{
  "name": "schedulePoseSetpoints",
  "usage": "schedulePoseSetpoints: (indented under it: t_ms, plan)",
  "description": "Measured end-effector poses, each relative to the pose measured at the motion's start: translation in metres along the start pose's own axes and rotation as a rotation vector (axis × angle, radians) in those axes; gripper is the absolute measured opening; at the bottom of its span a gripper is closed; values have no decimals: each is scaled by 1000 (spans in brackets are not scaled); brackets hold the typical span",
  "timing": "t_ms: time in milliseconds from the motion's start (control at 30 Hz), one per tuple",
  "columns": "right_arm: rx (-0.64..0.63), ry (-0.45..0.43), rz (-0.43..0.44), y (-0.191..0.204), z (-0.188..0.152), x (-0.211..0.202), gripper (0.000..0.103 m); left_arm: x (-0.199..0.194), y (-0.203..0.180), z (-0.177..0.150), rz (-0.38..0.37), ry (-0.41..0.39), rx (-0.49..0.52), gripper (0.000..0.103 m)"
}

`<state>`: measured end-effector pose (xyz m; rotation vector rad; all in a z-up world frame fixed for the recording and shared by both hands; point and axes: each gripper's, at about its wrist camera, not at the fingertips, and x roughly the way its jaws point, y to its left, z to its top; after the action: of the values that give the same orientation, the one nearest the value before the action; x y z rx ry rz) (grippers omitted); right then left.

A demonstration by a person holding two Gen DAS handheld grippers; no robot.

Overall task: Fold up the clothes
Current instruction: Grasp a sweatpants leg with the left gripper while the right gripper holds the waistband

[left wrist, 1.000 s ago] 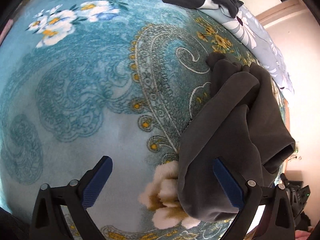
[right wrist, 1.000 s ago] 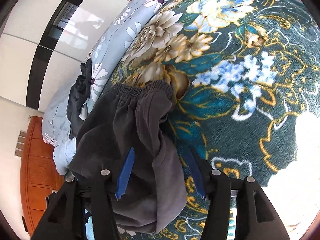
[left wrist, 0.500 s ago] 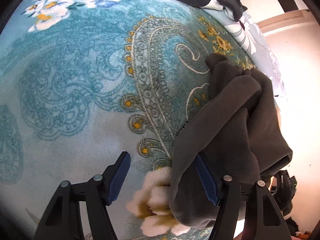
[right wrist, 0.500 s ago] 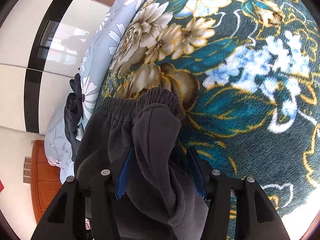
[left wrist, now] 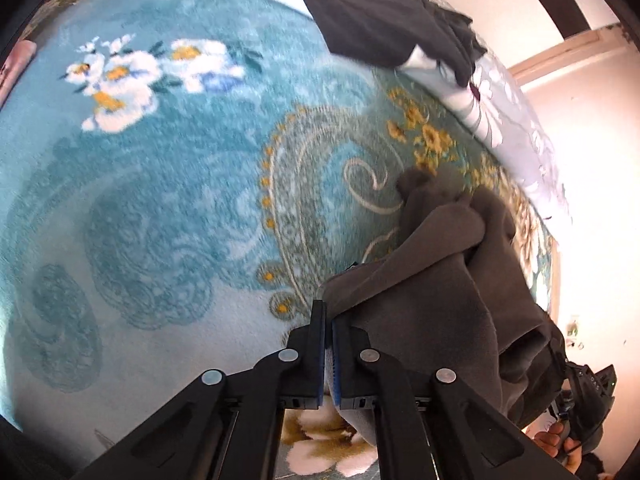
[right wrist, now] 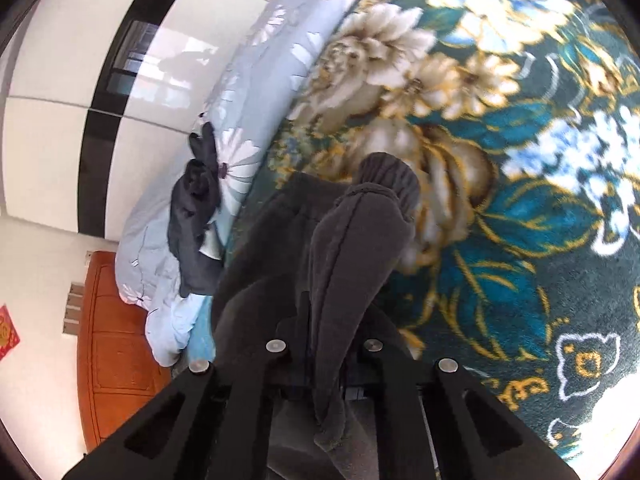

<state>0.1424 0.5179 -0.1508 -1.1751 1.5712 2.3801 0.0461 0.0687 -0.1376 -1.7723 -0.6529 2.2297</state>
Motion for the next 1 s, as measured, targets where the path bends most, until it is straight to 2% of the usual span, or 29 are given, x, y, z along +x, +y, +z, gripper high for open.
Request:
schedulePoseSetpoints:
  t_ms: [100,200,267,367,400,433,500,600,667,733,800,933,1000]
  plan:
    - [-60,-28,99,54,19,-7,8,-69,-7,49,-6,-169,-1,3]
    - [-144,-80,211,115,35,-24,8,-166,-12,84,-65,-366,3,2]
    - [-208,-122,289,146,33,-44,8,-227,-10,92,-119,-492,13,2]
    - [-305,-185,406,191,30,-74,8,-274,0,88,-206,-588,24,3]
    - [-338,-206,445,206,29,-84,8,-278,5,83,-201,-597,34,3]
    - [-366,-223,472,216,26,-92,8,-270,12,74,-170,-591,42,3]
    - [-396,-221,448,208,9,-92,8,-251,26,56,-102,-577,58,3]
    - [-316,-180,356,155,-11,-85,8,-179,74,27,-24,-431,-31,3]
    - [-243,-149,288,113,-23,-79,8,-126,109,0,7,-313,-127,3]
    - [-169,-118,220,72,-34,-74,8,-81,132,-29,51,-200,-186,3]
    - [-96,-87,152,30,-46,-68,8,-53,142,-57,63,-114,-220,3]
    - [51,-24,17,-53,-70,-57,8,-39,135,-86,49,-70,-238,3]
    - [72,-29,-12,-66,-70,-59,8,-40,139,-87,40,-66,-252,3]
